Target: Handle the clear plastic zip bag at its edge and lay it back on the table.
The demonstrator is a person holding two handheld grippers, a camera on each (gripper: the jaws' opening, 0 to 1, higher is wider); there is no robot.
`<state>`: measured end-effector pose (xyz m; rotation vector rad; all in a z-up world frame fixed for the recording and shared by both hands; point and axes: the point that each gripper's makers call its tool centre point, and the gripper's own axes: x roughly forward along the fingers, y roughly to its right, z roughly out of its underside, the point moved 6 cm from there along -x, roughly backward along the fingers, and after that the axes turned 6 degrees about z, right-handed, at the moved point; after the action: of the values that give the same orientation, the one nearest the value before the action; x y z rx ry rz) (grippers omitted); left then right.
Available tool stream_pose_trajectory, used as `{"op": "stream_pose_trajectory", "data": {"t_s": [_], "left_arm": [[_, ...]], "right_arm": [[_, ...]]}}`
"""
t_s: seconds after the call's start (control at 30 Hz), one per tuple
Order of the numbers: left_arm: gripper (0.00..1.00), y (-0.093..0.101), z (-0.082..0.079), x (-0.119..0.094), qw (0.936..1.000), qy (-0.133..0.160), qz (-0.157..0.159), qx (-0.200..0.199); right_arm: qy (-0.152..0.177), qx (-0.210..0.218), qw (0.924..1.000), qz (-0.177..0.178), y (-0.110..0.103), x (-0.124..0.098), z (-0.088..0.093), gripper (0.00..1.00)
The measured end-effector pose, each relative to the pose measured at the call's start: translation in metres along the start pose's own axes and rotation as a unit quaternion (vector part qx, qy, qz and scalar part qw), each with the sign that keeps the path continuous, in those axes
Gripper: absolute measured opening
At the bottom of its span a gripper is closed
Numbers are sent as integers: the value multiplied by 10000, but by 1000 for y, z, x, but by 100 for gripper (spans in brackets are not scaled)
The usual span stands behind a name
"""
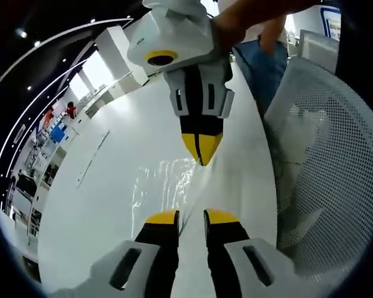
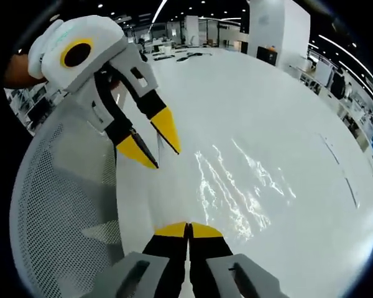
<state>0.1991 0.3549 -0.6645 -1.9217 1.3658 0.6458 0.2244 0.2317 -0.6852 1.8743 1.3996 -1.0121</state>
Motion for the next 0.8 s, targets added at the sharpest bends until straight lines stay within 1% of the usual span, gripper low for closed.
{"op": "stream_pose_trajectory", "data": {"t_s": [0.1, 0.2, 0.3, 0.43, 0.5, 0.63, 0.8], "left_arm": [[14, 0, -3, -2, 10000, 54, -49, 28], [13, -1, -5, -1, 9999, 116, -40, 113], [12, 2, -5, 1, 9997, 33, -2, 260], [11, 5, -7, 0, 9993, 67, 10, 381], [11, 6, -8, 1, 9989, 57, 46, 465], [10, 9, -7, 2, 9985, 1, 104, 543], [11, 10, -5, 3, 9985, -98, 143, 526]], "right_arm": [[-44, 177, 9998, -71, -6, 0, 0, 0], [-80, 191, 9997, -91, -9, 3, -2, 0], [-129, 250, 9996, -76, -10, 4, -3, 0], [-228, 447, 9987, -63, -10, 7, -5, 0], [-241, 456, 9987, -44, -10, 7, -6, 0], [-168, 435, 9989, -36, -10, 5, -11, 0], [-42, 333, 9994, -52, -10, 0, -17, 0]]}}
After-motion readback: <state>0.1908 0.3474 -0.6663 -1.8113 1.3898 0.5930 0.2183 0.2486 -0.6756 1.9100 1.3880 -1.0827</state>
